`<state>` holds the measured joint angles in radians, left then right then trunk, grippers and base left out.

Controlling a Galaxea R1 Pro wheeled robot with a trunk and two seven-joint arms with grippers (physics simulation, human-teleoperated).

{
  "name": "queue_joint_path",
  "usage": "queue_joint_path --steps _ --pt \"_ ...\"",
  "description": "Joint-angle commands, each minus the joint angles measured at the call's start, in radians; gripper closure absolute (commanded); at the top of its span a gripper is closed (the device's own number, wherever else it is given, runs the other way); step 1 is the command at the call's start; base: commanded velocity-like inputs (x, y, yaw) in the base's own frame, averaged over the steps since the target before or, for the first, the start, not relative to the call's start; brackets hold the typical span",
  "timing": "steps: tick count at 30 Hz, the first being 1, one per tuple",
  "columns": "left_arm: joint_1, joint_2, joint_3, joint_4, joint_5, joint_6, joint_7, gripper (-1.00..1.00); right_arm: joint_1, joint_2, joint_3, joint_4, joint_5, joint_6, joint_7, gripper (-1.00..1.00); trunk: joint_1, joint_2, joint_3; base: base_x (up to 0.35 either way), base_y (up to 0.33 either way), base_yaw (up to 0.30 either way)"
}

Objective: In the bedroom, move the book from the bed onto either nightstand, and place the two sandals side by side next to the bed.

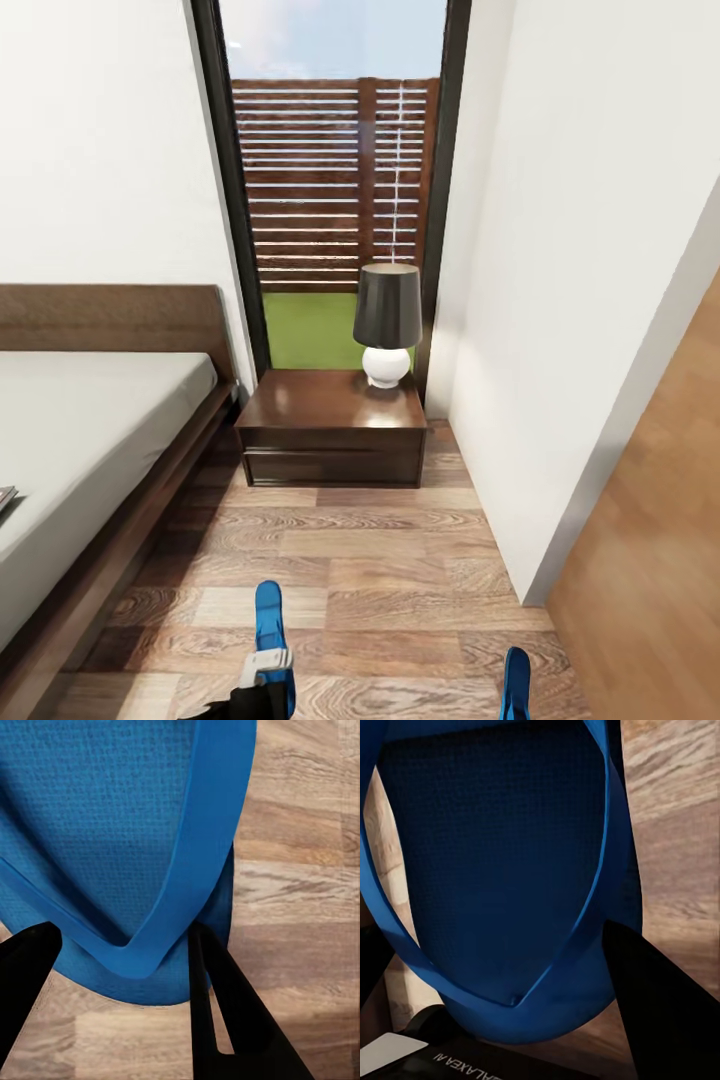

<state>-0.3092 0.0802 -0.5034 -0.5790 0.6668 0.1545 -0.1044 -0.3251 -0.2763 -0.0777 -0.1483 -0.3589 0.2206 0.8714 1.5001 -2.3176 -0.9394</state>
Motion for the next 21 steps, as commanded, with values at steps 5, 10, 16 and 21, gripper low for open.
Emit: queue_joint_path --steps 5,10,16,21 --pt "-0.001 0.001 -0.004 0.006 0.008 -0.002 0.0 1.0 -0.001 0.0 -0.008 0.0 0.0 0.011 0.001 1.0 0.0 0.0 -0.001 0.293 0.0 0.0" --pt "-0.001 0.001 -0.004 0.007 0.008 -0.003 0.001 1.0 -0.001 0.0 -0.007 0.0 0.0 0.011 0.001 1.0 0.0 0.0 -0.001 0.324 0.0 0.0" --pt "-0.001 0.001 -0.004 0.007 0.008 -0.003 0.001 1.0 0.0 0.001 -0.007 0.0 0.0 0.011 0.001 1.0 0.0 0.0 -0.001 0.328 0.0 0.0" --pt "-0.001 0.001 -0.004 0.007 0.008 -0.003 0.001 1.0 -0.001 0.002 -0.007 0.0 0.0 0.011 0.001 1.0 0.0 0.0 -0.002 0.328 0.0 0.0"
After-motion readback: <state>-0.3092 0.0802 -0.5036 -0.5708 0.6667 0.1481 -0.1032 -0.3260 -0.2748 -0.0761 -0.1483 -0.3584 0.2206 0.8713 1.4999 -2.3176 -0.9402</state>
